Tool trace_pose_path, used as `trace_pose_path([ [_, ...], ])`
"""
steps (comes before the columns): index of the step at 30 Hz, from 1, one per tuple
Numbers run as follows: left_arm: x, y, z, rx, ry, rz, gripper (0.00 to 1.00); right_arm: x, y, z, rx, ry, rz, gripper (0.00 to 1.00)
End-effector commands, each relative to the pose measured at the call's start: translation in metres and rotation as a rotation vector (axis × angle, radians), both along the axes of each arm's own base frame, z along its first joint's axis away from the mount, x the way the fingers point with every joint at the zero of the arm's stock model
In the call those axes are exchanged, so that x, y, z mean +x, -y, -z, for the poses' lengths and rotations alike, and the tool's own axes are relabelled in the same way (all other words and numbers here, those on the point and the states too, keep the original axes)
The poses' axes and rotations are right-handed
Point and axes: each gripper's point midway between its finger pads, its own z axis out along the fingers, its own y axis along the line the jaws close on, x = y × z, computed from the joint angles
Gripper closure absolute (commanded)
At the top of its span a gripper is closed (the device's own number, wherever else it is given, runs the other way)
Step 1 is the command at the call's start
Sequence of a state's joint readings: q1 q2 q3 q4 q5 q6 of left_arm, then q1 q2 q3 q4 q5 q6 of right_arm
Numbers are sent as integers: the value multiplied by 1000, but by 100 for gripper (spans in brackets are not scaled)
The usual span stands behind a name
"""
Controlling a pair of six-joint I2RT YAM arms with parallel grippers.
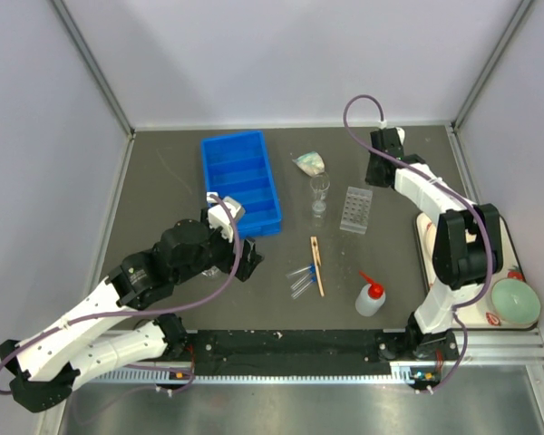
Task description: Organize the chemistry lab equipment
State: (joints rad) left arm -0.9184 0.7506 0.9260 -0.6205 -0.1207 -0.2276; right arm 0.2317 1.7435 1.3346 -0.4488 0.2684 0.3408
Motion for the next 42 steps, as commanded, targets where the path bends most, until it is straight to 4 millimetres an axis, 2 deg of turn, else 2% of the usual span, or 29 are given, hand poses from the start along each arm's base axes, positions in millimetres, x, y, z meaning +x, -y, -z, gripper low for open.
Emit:
trace_pose_path([
  [1,4,6,-11,-37,40,13,1,7,-3,-1,15,31,-1,100],
  [28,4,4,-11,-38,42,6,1,2,-2,28,8,-12,14,99],
  [32,3,5,-10,-35,40,11,1,1,-1,30,5,-16,16,86],
  [34,3,5,-10,-35,40,10,1,1,0,31,3,-16,20,84],
  [37,4,5,-10,-34,39,11,1,0,0,31,2,-16,20,73],
  [38,3,5,-10,-34,39,11,1,1,0,30,4,-13,21,65],
  [40,4,5,-9,-33,38,11,1,0,1,29,2,-11,23,58],
  [42,3,6,-9,-33,36,12,1,0,2,28,-2,-9,27,56],
])
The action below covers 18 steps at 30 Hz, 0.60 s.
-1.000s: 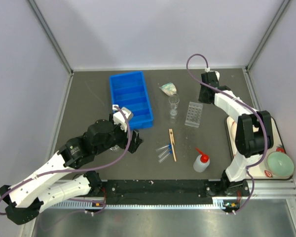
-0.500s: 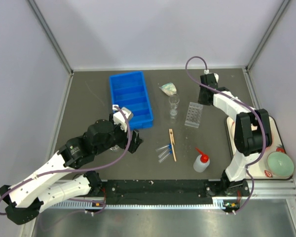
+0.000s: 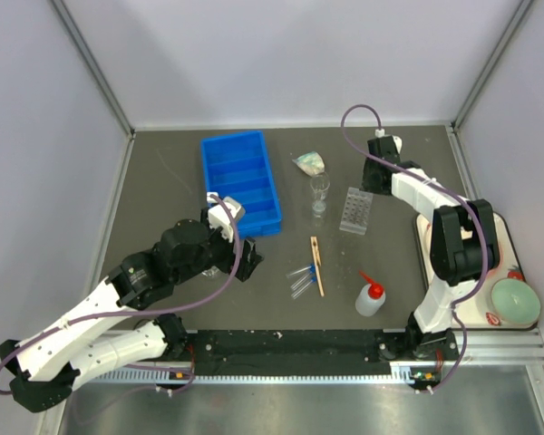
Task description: Organize the chemistry lab equipment
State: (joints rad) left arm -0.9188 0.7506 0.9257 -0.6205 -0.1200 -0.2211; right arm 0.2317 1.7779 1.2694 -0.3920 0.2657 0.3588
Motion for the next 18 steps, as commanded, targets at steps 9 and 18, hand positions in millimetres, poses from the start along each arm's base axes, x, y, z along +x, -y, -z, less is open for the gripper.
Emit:
trace_pose_path([
  [9,5,16,-1,-20,0,36,1,-6,1,-35,12,79,7,51],
  [18,28,52,50,93,-120,35,2,-85,-29,-103,46,185,-132,50],
])
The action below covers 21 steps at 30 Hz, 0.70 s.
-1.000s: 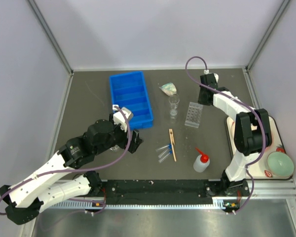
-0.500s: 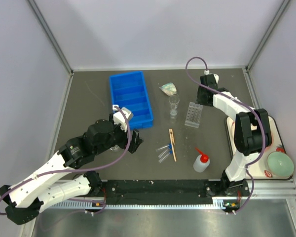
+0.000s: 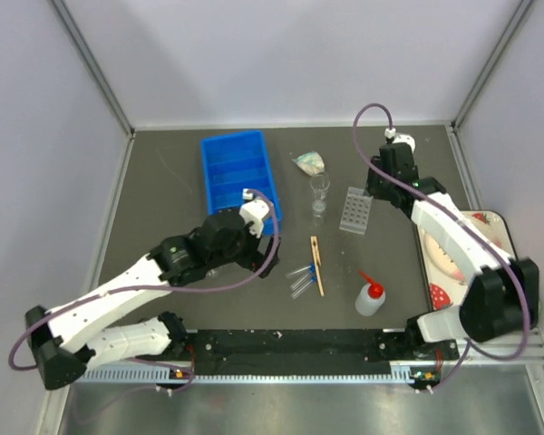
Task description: Organize the chemistry lab equipment
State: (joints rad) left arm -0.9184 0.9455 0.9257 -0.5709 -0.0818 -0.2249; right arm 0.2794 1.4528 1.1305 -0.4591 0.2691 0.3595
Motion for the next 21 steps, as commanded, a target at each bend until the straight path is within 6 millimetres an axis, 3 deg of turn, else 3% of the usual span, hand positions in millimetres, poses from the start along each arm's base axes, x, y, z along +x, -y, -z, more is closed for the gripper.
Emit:
trace_pose_path([
  [1,20,28,25,35,-40,-4,2,-42,-27,-38,9,62,-107,50],
  [2,25,30,31,49,-44,-16,2,-51,-29,-49,9,93,-119,50],
  [4,31,34,40,86,-68,-30,4,-71,-41,-50,16,87,-177,50],
  [5,34,36,55,133,-94,-39,8,-81,-45,-61,50,115,-206,50],
  [6,38,36,58,157,-99,-55,10,-89,-46,-59,67,110,-218,50],
  [7,41,38,73,199,-122,-54,14,-96,-47,-61,86,111,-227,50],
  [8,43,39,78,219,-126,-47,19,-106,-48,-73,121,148,-247,50],
  [10,46,42,93,263,-147,-40,22,-118,-51,-75,158,159,-279,50],
  [15,52,47,111,305,-125,2,25,-139,-51,-88,191,187,-327,49],
  [21,47,56,136,324,-170,60,27,-150,-47,-84,184,180,-345,49],
])
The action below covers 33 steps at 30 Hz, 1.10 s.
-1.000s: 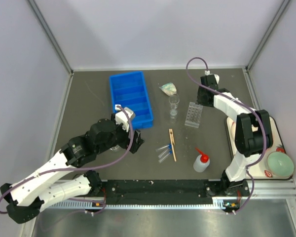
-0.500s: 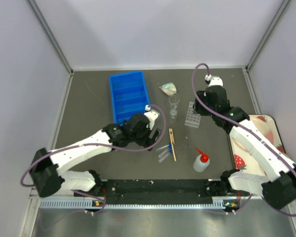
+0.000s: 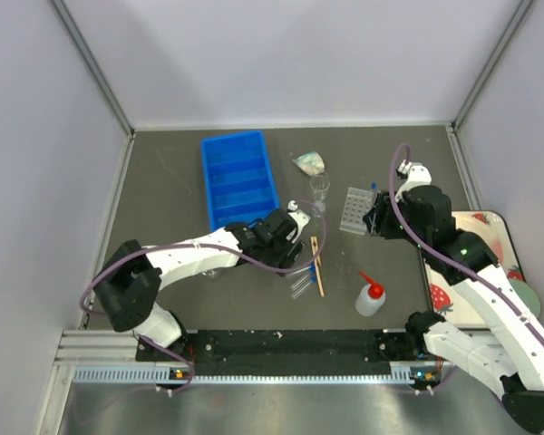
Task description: Organize the chemistry lab equipment
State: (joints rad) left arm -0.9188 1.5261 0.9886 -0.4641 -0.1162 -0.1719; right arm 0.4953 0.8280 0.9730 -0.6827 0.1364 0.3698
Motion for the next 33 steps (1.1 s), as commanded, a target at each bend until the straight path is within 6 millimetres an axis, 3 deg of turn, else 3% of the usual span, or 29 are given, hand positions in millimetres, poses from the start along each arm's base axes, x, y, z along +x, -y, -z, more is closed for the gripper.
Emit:
trace_pose_path([
  [1,9,21,-1,-57,25,51,27,-10,-1,3,4,-6,-30,49],
  [13,-4,26,30,-18,-32,117,29,-13,-1,13,-15,-25,-40,50],
  [22,-10,19,45,6,-45,126,29,-14,-1,10,-2,-14,-40,49],
  [33,-12,24,58,11,-63,145,37,-14,-2,11,0,-18,-45,50],
])
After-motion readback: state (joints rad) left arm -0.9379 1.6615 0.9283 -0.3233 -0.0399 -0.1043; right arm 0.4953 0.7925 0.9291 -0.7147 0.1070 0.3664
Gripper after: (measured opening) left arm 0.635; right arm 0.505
